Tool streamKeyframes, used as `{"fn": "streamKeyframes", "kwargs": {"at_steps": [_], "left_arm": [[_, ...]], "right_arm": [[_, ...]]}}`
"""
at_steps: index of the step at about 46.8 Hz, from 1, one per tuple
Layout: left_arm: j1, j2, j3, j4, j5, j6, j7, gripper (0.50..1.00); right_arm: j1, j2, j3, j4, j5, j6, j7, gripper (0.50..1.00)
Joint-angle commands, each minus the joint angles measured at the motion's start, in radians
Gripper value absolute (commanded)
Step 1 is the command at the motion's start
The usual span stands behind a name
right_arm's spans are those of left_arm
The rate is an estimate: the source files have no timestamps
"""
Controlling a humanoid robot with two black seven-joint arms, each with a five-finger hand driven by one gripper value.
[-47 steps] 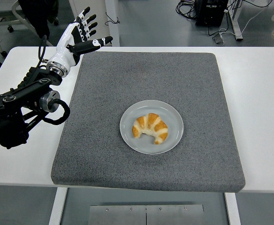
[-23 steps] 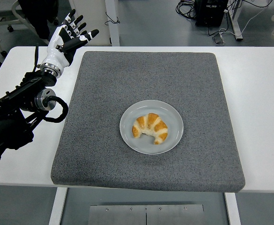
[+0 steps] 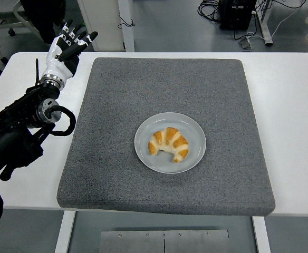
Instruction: Place the bread on the plate
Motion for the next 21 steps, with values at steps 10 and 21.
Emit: {"fn": "streamKeyframes", "kwargs": {"at_steps": [10,21], "left_arm": [[0.001,-0.001,-0.022,0.017,-0.008,-0.037,0.002,0.974],[0.001,-0.012,-0.049,0.020,-0.006,-0.046,0.025,0.974]], "right_arm": [[0.005,0.000,0.000,0.003,0.000,0.001,0.000,1.000],[0.000,0.000,-0.002,0.003,0.000,0.001,0.000,1.000]]}}
